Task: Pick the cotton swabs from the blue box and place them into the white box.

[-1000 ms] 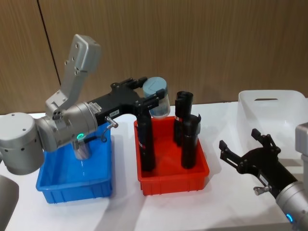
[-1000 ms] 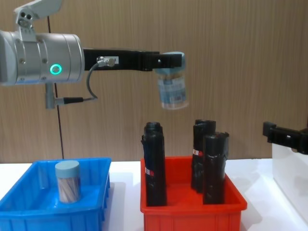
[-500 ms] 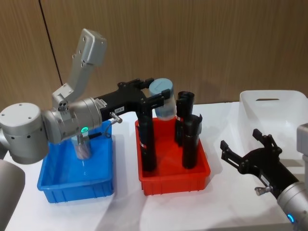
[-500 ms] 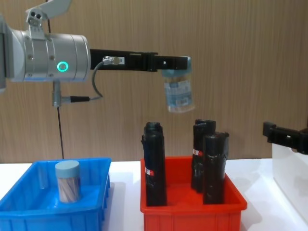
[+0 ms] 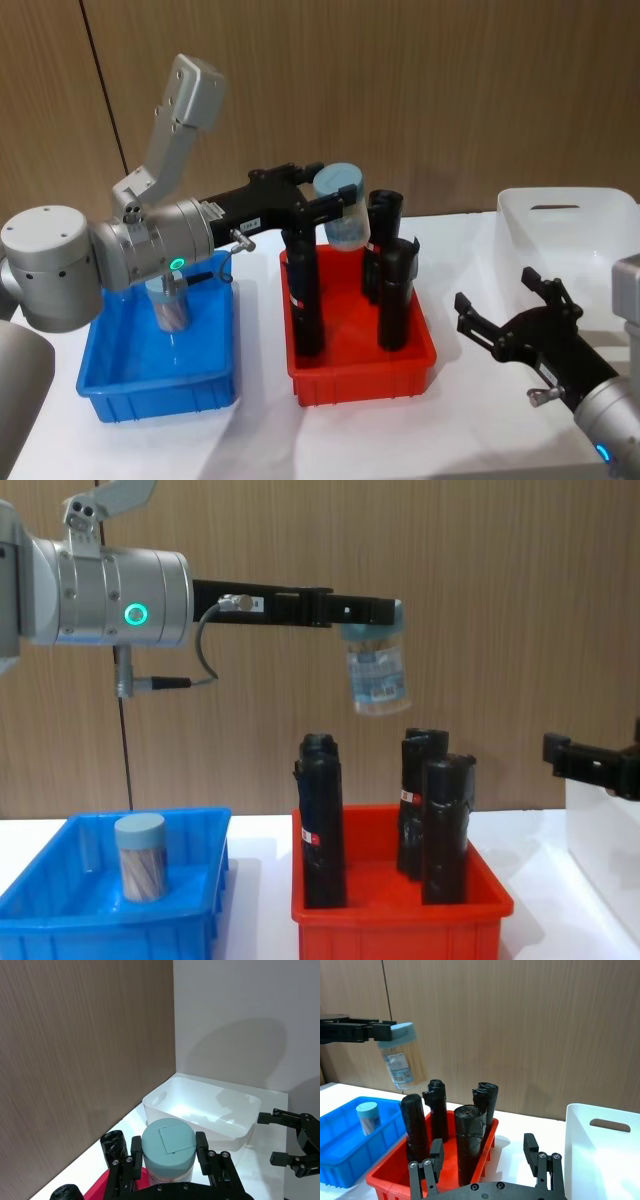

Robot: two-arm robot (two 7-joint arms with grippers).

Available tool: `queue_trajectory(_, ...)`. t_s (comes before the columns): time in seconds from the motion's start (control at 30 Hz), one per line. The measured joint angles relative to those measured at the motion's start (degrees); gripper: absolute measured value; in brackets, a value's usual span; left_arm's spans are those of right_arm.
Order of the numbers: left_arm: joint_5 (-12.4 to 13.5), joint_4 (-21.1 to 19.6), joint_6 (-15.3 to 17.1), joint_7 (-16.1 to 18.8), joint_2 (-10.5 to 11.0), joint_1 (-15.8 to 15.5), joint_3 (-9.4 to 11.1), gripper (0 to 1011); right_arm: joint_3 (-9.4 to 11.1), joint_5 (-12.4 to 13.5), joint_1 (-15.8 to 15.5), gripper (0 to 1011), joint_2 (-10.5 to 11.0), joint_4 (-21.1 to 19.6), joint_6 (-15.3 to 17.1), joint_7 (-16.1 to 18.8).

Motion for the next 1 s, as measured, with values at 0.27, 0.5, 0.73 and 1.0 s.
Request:
queue_trajectory(0.27, 0.01, 0.39, 0.19, -0.3, -0.11, -0.33, 0.05, 641, -0.06, -2.07, 0.85, 1002, 0.41, -0.42, 1.07, 2.78)
queue_trajectory(0.5, 0.01, 0.57, 0.27, -0.45, -0.15, -0.49, 0.08, 643, -0.07, -3.85, 2.94, 1002, 0.54, -0.3, 2.63, 6.41)
queue_trajectory(0.73, 0.01, 0.7, 0.31, -0.53, -0.18, -0.56, 0.08, 643, -0.06, -5.08, 5.88, 1002, 0.03, 0.86, 4.25, 9.95)
queue_trajectory(1.0, 0.01, 0.76, 0.36, -0.58, -0.21, -0.61, 0.08, 643, -0.06, -5.5, 9.52, 1002, -1.01, 2.84, 6.21, 13.57)
